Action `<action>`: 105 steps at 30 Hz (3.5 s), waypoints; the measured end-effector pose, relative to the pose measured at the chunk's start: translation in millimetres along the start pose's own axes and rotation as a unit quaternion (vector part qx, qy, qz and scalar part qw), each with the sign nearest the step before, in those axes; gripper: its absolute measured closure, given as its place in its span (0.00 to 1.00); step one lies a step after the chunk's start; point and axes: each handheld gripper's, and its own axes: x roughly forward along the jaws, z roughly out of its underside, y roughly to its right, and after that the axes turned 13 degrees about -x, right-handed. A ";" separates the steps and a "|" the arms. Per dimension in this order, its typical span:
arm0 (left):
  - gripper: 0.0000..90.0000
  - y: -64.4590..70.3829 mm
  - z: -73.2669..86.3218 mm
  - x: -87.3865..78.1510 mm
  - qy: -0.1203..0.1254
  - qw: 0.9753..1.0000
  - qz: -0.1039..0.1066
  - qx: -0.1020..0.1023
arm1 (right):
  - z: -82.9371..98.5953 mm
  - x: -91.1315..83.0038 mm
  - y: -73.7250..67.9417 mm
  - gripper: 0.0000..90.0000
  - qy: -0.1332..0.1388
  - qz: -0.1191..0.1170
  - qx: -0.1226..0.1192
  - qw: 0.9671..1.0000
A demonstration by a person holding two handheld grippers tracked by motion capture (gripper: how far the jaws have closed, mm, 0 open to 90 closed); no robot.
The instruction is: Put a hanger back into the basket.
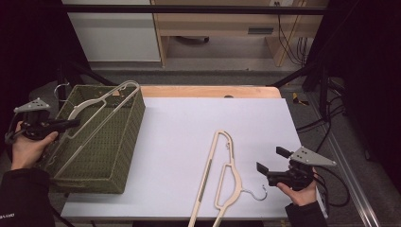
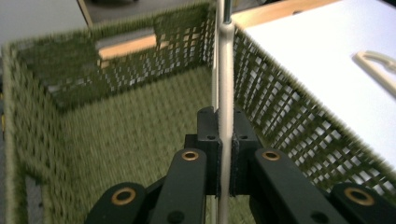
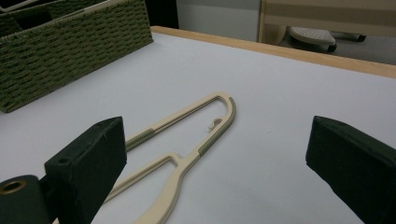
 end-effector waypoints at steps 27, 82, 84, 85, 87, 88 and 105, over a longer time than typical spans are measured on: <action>0.87 -27.8 33.2 36.1 -0.044 0.986 -0.126 -0.098 | 2.6 5.0 -0.5 0.06 -0.010 -0.007 -0.007 1.000; 0.13 178.5 38.3 12.2 0.130 0.988 0.078 0.038 | 16.5 -3.2 -9.1 0.11 -0.015 -0.039 -0.040 0.998; 0.11 185.0 42.3 15.6 0.132 0.987 0.084 0.038 | 19.2 -2.3 -9.9 0.12 -0.020 -0.046 -0.038 0.998; 0.11 190.7 46.4 19.2 0.132 0.986 0.089 0.041 | 19.2 -2.3 -9.9 0.12 -0.020 -0.046 -0.038 0.998; 0.10 201.6 55.7 27.7 0.127 0.986 0.099 0.046 | 22.0 -1.0 -10.9 0.12 -0.024 -0.053 -0.039 0.998; 0.10 204.5 58.6 30.4 0.125 0.986 0.103 0.047 | 23.0 -0.3 -11.5 0.12 -0.027 -0.056 -0.040 0.997; 0.10 215.5 96.5 69.2 0.077 0.987 0.131 0.055 | 37.4 20.5 -23.8 0.21 -0.102 -0.102 -0.073 0.987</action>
